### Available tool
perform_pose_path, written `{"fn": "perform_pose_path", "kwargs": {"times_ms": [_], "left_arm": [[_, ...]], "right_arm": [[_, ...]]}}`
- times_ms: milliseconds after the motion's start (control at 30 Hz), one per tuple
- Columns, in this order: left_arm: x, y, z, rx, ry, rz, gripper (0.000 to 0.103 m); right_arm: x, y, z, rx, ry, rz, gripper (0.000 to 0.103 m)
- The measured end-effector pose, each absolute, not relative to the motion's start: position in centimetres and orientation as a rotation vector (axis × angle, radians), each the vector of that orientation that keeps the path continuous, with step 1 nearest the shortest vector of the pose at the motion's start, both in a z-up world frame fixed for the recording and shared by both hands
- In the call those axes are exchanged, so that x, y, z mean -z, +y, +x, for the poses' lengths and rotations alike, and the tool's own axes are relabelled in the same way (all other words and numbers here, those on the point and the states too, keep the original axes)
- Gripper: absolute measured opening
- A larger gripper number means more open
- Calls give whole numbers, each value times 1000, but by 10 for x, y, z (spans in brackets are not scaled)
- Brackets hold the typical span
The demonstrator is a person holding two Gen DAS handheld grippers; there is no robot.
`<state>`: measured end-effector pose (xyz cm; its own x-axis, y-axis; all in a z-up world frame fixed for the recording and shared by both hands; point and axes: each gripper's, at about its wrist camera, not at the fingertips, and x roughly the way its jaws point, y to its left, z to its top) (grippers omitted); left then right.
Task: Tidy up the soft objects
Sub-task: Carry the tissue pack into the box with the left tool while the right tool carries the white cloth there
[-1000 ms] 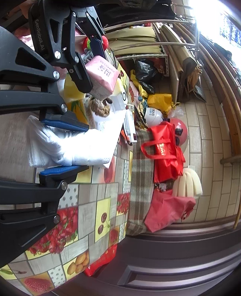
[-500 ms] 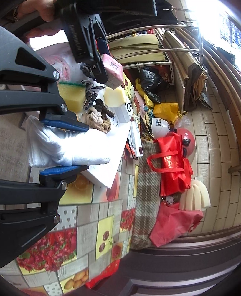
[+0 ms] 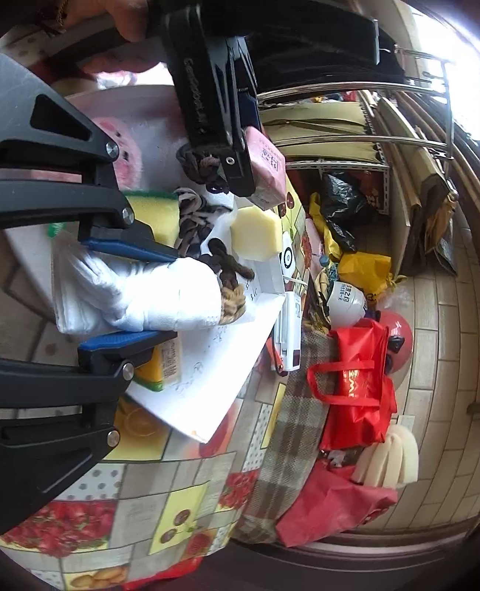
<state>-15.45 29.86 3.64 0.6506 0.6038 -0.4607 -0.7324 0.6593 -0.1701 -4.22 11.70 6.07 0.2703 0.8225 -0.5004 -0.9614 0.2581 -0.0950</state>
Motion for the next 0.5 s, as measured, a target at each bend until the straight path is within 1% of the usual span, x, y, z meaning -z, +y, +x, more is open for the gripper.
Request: {"fn": "perform_pose_path", "kwargs": {"times_ms": [100, 233, 500], "left_arm": [[-37, 299, -153, -775, 391, -353, 74], [-36, 299, -151, -773, 401, -344, 74], [-37, 305, -132, -767, 423, -307, 74]], "right_arm": [[-59, 134, -41, -1242, 368, -456, 35], [-57, 155, -27, -1222, 403, -473, 35], [-59, 157, -17, -1205, 415, -426, 35]]}}
